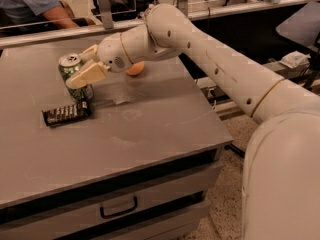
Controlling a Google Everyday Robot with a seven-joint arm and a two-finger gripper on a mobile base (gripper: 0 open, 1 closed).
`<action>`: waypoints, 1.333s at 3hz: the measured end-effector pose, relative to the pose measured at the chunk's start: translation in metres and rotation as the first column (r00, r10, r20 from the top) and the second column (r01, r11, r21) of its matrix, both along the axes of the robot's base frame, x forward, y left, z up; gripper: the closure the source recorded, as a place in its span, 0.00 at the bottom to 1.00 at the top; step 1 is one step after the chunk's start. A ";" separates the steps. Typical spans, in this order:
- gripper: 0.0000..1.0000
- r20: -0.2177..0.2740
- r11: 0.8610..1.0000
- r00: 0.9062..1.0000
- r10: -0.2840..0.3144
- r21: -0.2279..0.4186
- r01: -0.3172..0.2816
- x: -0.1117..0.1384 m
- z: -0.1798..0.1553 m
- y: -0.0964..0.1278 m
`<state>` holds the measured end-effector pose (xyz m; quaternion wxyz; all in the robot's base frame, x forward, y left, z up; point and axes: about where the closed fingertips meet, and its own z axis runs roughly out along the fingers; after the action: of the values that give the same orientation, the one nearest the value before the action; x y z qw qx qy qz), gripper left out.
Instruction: Move green can near rxbar chocolate
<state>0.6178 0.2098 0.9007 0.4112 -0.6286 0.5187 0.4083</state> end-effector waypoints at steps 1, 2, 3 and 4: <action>0.00 0.016 1.000 1.000 0.019 -0.014 -0.019 -0.004 0.001 0.001; 0.00 0.046 0.998 0.997 -0.058 -0.021 0.059 0.000 0.006 -0.026; 0.00 0.089 0.977 0.974 -0.210 -0.024 0.213 0.012 0.012 -0.080; 0.00 0.153 0.920 0.913 -0.379 -0.048 0.390 0.024 0.026 -0.141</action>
Offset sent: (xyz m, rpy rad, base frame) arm 0.0060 -0.0523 0.0070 -0.0265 -0.0650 -0.1229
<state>0.6414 0.0686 0.9264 0.4945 -0.5570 0.6172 0.2535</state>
